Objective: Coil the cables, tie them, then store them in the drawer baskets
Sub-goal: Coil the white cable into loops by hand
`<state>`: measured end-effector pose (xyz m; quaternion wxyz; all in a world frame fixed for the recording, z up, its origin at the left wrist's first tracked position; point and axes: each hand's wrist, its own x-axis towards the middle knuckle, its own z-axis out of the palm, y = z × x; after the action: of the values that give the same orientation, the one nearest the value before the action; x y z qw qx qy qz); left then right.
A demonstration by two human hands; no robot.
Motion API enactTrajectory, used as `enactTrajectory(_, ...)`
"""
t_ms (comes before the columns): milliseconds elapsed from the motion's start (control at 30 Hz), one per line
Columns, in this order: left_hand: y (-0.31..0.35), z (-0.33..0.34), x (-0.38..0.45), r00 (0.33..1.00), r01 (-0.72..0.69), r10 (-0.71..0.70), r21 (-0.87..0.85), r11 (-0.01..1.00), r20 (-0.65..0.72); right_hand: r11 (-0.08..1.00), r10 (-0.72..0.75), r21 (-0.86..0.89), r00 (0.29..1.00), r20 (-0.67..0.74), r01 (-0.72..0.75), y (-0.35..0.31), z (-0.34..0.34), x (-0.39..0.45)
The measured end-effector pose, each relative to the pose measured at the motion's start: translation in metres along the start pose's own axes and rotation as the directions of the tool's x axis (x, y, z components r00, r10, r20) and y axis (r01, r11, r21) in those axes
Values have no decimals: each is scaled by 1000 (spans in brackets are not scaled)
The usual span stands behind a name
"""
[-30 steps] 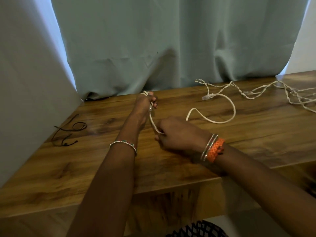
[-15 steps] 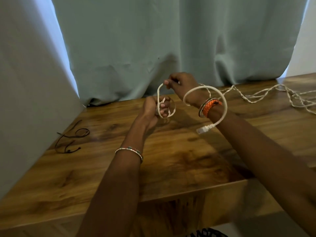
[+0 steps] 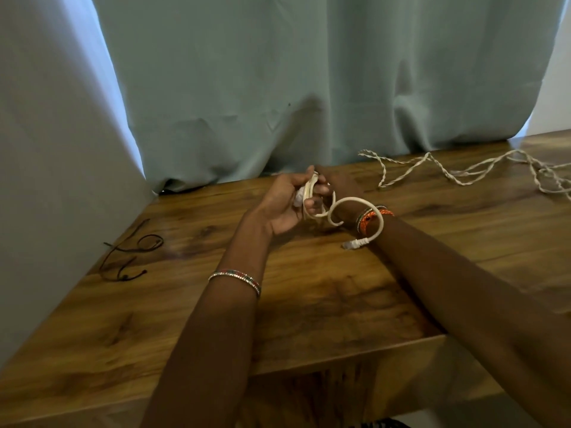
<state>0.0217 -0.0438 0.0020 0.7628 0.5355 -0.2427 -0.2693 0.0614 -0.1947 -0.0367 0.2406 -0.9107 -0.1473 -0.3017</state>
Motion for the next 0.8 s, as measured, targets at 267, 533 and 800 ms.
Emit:
enactTrajectory(267, 2, 4, 2, 992, -117, 115, -55, 992, -45, 988, 127, -85, 992, -2, -126, 6, 6, 0)
enactTrajectory(533, 0, -20, 9, 906, -349, 319, -65, 935, -280, 476, 311, 667, 819, 483, -574, 11, -22, -11)
enactTrajectory(800, 5, -33, 13, 801, -476, 278, -281, 834, -530, 26, 197, 668, 659, 726, -744, 10, -52, -5)
